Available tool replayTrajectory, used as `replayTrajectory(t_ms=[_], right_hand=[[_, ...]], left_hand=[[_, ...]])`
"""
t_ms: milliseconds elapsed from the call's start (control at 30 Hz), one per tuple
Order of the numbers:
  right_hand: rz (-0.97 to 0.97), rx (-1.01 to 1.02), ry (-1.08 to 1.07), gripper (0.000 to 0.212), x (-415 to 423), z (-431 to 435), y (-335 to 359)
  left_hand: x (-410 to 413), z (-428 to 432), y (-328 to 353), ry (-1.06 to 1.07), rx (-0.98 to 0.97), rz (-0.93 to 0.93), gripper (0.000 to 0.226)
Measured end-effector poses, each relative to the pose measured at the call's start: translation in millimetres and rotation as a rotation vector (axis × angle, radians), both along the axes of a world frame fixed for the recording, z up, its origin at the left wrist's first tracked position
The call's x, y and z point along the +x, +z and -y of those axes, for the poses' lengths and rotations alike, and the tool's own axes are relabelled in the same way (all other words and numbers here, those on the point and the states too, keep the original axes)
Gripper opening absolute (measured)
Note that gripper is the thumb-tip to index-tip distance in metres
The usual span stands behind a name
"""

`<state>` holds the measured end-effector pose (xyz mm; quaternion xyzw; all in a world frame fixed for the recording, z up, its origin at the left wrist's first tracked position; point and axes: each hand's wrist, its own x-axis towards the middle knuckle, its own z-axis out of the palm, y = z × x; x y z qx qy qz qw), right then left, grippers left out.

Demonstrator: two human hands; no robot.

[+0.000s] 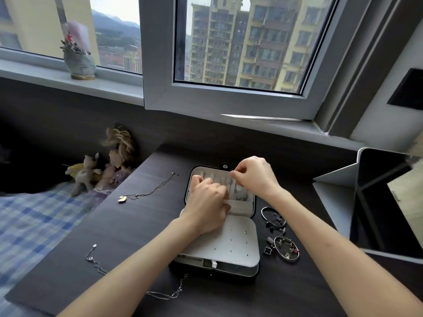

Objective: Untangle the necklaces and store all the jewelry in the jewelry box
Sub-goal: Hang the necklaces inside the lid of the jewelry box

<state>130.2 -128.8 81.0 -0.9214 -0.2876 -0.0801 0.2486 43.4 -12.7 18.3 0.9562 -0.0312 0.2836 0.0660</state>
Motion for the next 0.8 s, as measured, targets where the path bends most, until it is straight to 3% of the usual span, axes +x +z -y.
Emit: replayTrajectory(t_ms=[400, 800], right_hand=[[0.368, -0.232, -0.289, 0.033, -4, -11, -13], [0.060, 0.150, -0.165, 0.024, -3, 19, -7]], left_hand=[[-3, 2, 1, -0.021, 0.008, 0.044, 0.029], [-6, 3, 2, -0.015, -0.001, 0.067, 0.029]])
